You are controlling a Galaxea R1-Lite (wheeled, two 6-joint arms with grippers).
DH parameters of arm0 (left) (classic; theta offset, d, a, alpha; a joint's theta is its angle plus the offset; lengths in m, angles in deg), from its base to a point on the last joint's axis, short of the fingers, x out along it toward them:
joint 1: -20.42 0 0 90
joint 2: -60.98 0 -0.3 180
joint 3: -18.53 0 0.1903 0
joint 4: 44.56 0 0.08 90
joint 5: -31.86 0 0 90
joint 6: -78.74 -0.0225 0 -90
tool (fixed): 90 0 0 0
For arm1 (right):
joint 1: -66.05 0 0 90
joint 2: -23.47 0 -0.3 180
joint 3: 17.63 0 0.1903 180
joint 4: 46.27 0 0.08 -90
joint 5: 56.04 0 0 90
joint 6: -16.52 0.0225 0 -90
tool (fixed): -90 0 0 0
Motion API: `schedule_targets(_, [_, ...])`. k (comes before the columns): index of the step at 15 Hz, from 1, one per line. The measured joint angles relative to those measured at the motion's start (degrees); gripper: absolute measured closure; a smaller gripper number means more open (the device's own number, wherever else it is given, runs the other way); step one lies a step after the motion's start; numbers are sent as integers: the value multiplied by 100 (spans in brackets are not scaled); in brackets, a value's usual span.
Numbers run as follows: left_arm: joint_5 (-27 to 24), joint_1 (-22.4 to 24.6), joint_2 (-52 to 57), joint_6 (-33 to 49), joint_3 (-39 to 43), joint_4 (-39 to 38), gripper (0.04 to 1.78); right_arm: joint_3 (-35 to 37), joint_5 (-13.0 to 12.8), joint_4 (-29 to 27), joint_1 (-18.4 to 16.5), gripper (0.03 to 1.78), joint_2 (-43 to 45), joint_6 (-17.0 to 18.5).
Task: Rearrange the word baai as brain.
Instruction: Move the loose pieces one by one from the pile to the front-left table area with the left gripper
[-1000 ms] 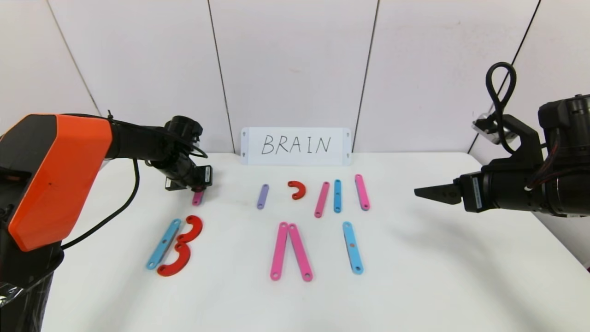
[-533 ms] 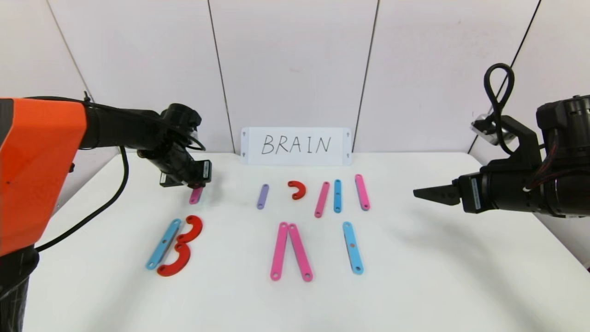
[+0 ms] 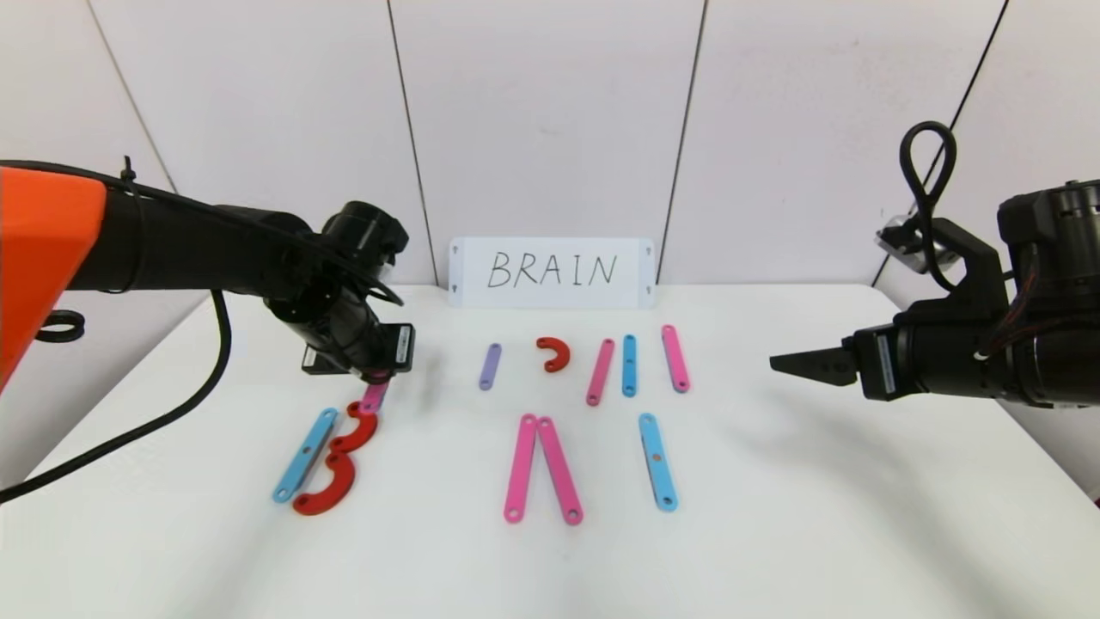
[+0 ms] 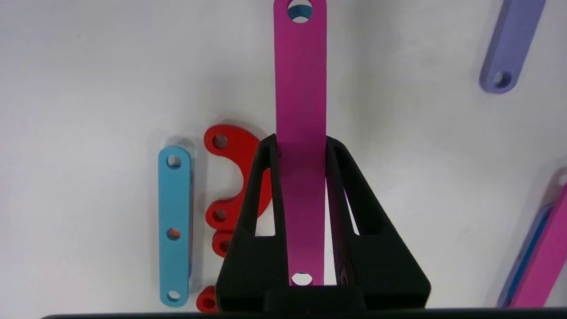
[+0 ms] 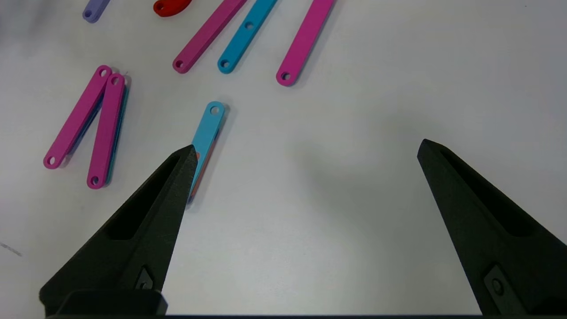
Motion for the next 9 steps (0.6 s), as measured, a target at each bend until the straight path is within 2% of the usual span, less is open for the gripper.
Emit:
schedule_targets(5, [122, -373, 258, 55, 1282, -1117, 152, 11, 1, -1, 6, 7, 0, 0])
schedule_targets(9, [91, -590, 386, 236, 1734, -1206, 152, 34, 0, -1, 11, 7, 2, -9])
